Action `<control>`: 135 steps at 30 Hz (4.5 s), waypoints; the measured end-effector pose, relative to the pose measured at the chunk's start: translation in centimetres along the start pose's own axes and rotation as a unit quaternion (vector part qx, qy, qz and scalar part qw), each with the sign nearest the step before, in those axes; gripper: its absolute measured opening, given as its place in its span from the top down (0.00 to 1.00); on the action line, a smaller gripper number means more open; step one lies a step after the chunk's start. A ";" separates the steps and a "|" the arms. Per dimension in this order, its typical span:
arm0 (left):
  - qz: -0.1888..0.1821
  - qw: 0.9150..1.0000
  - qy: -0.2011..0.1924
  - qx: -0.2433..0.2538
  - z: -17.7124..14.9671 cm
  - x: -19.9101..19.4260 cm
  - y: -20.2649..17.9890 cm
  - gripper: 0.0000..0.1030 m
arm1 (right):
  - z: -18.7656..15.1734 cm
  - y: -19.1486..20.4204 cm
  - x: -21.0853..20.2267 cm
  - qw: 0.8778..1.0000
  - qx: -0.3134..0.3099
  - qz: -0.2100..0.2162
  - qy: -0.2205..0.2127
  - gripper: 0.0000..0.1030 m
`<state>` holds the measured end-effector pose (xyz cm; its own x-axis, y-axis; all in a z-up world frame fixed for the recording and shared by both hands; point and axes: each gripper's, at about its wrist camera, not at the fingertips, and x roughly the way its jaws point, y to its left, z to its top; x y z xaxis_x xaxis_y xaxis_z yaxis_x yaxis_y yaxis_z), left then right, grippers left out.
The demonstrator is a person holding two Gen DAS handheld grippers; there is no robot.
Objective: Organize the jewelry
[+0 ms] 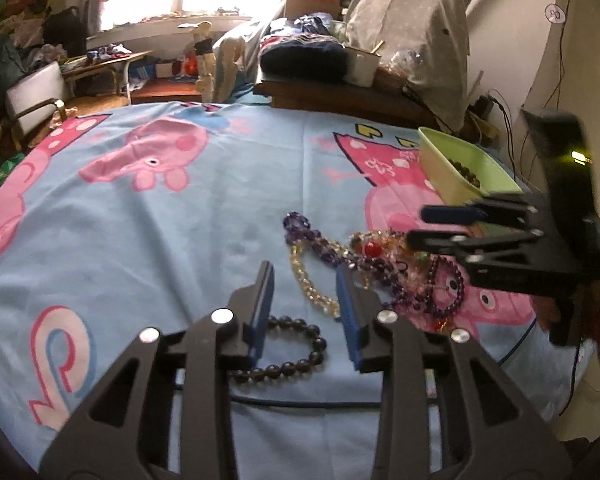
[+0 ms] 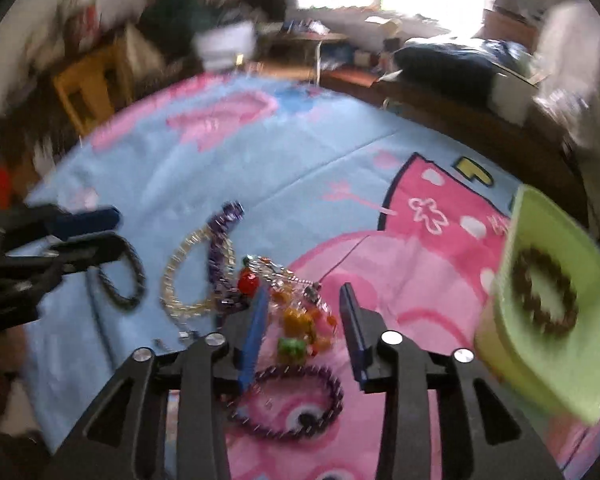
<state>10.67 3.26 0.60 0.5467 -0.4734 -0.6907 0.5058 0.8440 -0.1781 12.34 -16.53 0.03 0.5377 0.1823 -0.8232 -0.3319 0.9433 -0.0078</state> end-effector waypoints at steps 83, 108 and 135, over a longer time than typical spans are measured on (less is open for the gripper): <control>0.034 0.997 -0.017 0.070 6.5 -3.0 -4.9 0.45 | -7.1 -7.0 -8.6 0.982 0.148 0.088 -0.074 0.96; -0.065 0.993 0.046 0.088 -3.6 -1.2 -4.0 0.60 | -9.0 4.2 -3.4 0.997 -0.010 0.074 -0.034 1.00; -0.169 0.981 -0.058 0.073 1.6 -13.5 -5.3 0.96 | -9.4 6.7 -10.3 0.977 -0.038 0.101 -0.185 0.76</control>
<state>1.71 4.81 12.00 0.3991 -0.7535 -0.5224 0.7570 0.5922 -0.2760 -2.68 -14.68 3.11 0.6943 0.4632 -0.5508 -0.5088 0.8572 0.0794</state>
